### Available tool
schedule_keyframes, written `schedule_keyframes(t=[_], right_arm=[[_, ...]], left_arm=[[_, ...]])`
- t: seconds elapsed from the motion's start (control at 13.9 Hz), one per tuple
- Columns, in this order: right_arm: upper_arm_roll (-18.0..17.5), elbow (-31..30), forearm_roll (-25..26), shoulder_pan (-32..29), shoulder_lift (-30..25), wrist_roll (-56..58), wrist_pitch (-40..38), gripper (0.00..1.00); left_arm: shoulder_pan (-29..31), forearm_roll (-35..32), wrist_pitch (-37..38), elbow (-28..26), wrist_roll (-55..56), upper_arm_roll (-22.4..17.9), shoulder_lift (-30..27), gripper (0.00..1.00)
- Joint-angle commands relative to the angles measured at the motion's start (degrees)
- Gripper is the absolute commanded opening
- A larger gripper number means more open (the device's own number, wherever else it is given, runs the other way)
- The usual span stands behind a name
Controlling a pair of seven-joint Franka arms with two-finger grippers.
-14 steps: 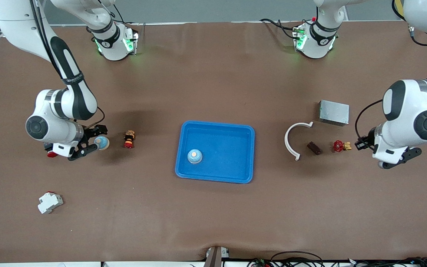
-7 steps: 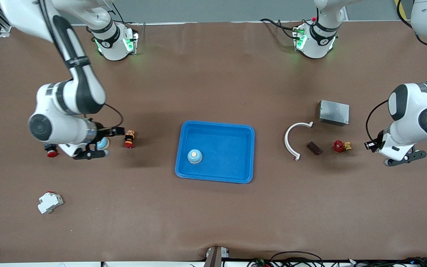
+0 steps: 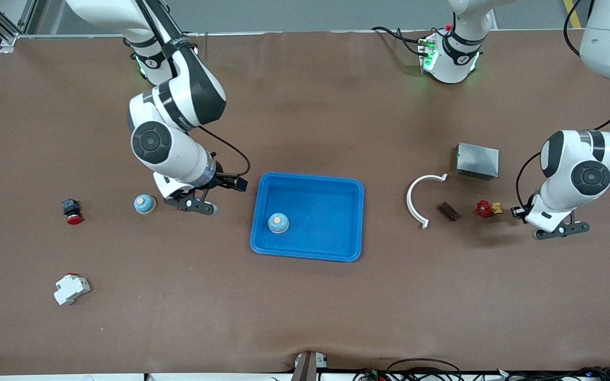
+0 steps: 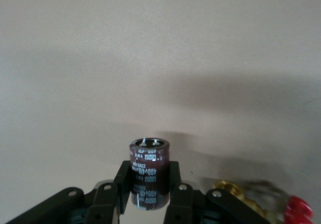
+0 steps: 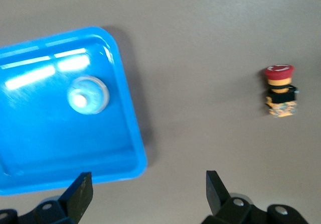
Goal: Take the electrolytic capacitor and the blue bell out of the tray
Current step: 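Grasp the second blue bell with the right gripper while the left gripper withdraws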
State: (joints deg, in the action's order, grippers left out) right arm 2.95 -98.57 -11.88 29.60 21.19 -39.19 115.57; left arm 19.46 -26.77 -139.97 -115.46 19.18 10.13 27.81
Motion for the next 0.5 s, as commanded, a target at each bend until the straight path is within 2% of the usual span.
schedule_keyframes(t=[0.0, 0.14, 0.22, 0.29, 0.36, 0.43], right_arm=[[0.6, 5.3, -1.5, 1.5, 5.1, -4.0, 0.8, 1.0], [0.6, 5.4, -1.9, 3.3, 6.5, -6.6, 6.2, 1.0], [0.6, 5.7, -1.7, 4.2, 8.2, -8.9, 7.5, 1.0], [0.7, 6.7, -1.7, 5.5, 9.6, -10.7, 8.8, 1.0], [0.6, 8.2, -1.6, 6.3, 11.3, -12.0, 9.6, 1.0], [0.7, 9.7, -1.7, 6.8, 13.2, -13.2, 10.4, 1.0]], left_arm=[[1.5, -1.7, -1.2, -0.3, -0.7, 0.4, 0.1, 0.0], [2.2, -1.7, -1.4, -0.3, -0.7, 0.5, 0.7, 0.04], [2.3, -1.7, -1.4, -0.3, -0.7, 0.5, 0.8, 0.12], [2.3, -1.7, -1.4, -0.2, -0.7, 0.5, 1.1, 0.26], [2.3, -1.7, -1.5, -0.2, -0.7, 0.5, 1.0, 0.59], [2.3, -1.7, -1.5, -0.2, -0.7, 0.6, 0.7, 1.0]])
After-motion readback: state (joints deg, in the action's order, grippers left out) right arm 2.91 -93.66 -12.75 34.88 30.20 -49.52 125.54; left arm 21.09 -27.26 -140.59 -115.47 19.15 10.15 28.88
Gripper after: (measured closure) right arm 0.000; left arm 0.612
